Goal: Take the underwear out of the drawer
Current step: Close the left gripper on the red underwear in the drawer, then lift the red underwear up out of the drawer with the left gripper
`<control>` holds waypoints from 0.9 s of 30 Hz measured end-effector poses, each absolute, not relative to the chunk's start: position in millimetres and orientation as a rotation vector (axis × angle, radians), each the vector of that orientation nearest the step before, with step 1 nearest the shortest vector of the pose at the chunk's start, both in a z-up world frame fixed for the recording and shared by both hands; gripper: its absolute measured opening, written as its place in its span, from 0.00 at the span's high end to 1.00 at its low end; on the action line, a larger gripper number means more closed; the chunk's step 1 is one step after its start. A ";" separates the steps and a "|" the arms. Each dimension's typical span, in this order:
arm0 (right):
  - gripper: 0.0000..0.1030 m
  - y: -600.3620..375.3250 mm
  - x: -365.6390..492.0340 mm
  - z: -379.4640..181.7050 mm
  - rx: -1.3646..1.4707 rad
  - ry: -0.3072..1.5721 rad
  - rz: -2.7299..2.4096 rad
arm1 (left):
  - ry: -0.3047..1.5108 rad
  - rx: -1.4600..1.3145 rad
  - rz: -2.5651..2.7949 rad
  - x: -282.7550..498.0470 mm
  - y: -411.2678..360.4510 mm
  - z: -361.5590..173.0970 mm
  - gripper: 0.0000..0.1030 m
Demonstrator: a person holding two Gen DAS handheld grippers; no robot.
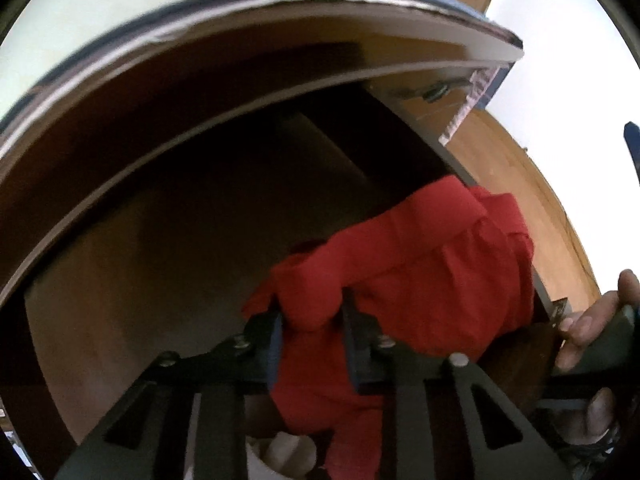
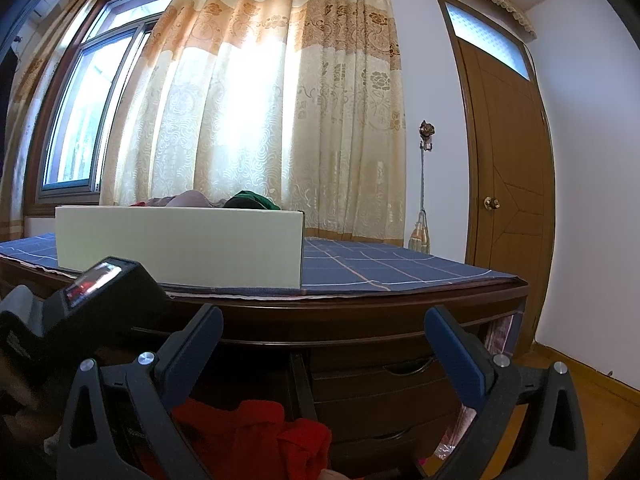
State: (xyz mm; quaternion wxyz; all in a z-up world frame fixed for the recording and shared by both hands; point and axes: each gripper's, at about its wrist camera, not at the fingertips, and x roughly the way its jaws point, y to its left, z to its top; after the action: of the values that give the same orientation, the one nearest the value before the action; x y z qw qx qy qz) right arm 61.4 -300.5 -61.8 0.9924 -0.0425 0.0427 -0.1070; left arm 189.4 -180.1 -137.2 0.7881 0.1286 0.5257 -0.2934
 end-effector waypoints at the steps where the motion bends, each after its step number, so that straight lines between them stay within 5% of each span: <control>1: 0.01 -300.4 61.4 -61.8 -0.085 0.086 -0.215 | 1.122 0.269 -0.627 189.3 -178.2 -135.4 0.80; 27: 0.01 -297.2 60.6 -62.5 -0.104 0.077 -0.217 | 0.760 0.100 -0.494 159.0 -106.3 -70.7 0.83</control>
State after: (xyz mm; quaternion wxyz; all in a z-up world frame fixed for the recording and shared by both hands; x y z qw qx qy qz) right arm 60.6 -297.2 -62.5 0.9920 -0.0517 0.0384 -0.1083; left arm 159.0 -106.3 -70.7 0.8979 0.0484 0.3670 -0.2384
